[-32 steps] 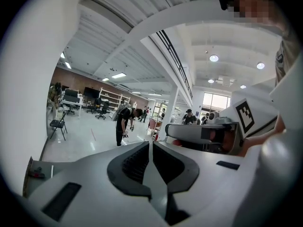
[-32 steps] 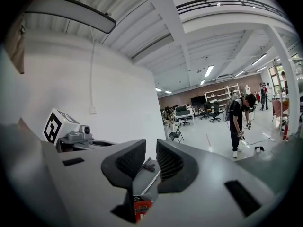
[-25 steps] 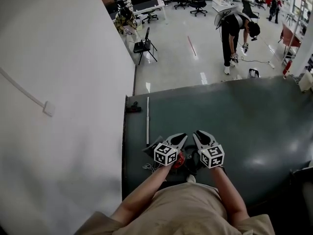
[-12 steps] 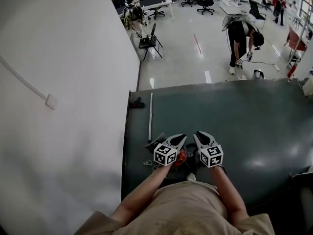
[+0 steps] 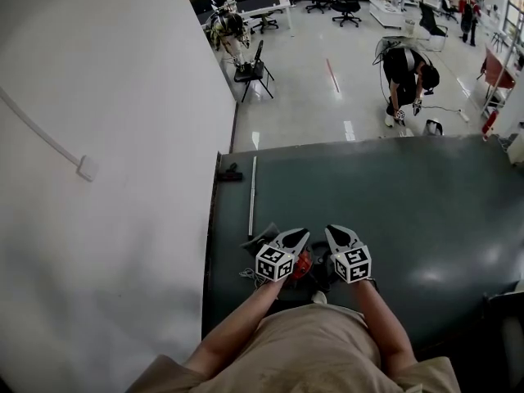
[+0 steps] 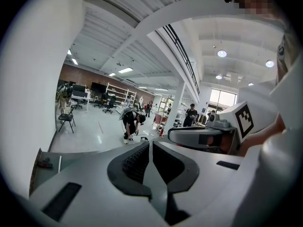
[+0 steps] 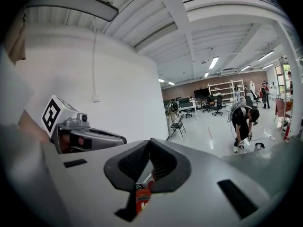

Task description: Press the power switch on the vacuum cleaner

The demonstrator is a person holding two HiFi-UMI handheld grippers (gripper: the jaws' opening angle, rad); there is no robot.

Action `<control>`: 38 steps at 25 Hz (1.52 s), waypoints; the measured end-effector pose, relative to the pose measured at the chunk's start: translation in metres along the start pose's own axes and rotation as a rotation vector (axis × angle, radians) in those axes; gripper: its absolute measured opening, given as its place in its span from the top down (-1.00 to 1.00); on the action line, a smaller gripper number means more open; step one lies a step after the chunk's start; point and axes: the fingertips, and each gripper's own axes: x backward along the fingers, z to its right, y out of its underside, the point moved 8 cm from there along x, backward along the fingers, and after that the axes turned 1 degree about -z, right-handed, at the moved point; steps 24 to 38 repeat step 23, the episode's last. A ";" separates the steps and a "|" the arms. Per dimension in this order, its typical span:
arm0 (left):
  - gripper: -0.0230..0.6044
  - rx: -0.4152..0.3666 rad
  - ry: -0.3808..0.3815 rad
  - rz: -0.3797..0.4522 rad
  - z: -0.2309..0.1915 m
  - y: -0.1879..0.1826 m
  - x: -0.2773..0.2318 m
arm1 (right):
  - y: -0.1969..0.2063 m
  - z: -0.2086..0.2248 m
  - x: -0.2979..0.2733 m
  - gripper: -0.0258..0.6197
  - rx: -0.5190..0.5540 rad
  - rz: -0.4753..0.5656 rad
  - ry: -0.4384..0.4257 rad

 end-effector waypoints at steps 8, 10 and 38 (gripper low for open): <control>0.89 0.004 0.015 0.004 0.006 -0.001 0.005 | -0.013 -0.001 0.019 0.89 -0.031 0.080 0.002; 0.89 0.004 0.020 0.007 0.009 -0.001 0.007 | -0.016 -0.002 0.026 0.89 -0.024 0.091 -0.006; 0.89 0.002 0.068 0.037 0.032 -0.024 0.016 | -0.047 -0.001 0.055 0.89 0.001 0.122 -0.011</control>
